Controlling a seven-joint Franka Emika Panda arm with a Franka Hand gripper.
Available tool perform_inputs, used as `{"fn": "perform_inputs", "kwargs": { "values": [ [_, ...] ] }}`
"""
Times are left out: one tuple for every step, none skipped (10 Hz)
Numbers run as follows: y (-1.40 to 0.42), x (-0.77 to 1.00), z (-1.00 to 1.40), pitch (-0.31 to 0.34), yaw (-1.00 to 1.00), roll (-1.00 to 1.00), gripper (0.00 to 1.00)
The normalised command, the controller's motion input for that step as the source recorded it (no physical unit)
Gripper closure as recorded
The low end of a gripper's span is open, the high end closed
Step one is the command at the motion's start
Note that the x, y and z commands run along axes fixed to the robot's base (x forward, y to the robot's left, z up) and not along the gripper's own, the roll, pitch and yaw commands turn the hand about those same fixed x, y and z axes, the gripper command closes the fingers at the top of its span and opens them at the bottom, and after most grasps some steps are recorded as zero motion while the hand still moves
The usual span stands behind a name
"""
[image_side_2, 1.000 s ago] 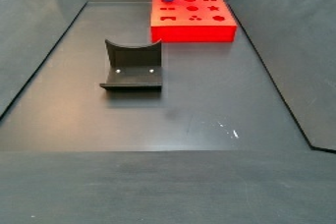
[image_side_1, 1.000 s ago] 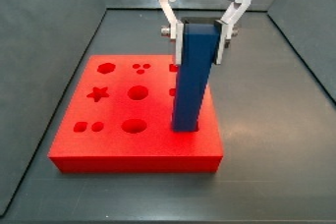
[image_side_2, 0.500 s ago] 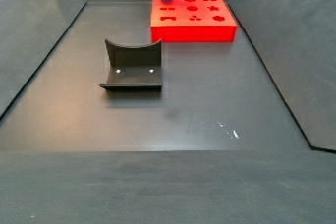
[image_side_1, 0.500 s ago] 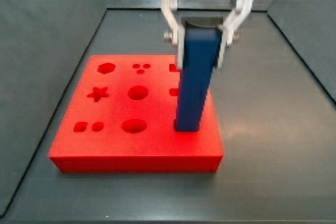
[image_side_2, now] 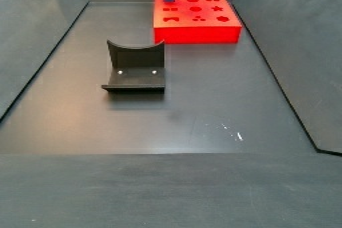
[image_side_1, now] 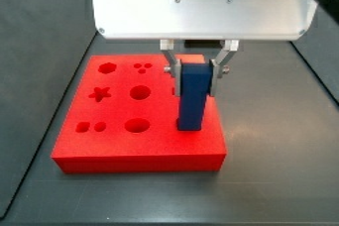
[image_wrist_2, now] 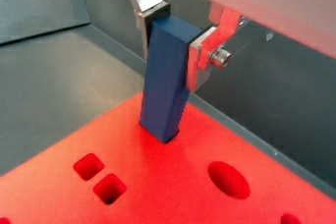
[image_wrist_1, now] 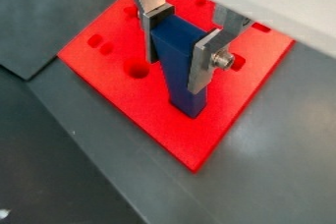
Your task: Insert the rectangle object.
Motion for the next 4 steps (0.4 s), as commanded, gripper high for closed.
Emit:
{"fn": "perform_inputs", "kwargs": {
  "values": [
    [0.07,0.00,-0.67,-0.280,-0.04,-0.06,1.00],
    [0.07,0.00,-0.45,-0.283,-0.04,-0.12,1.00],
    [0.00,0.00,0.00,0.000,0.00,0.01,1.00],
    [0.00,0.00,0.00,0.000,0.00,0.04,1.00]
  ]
}}
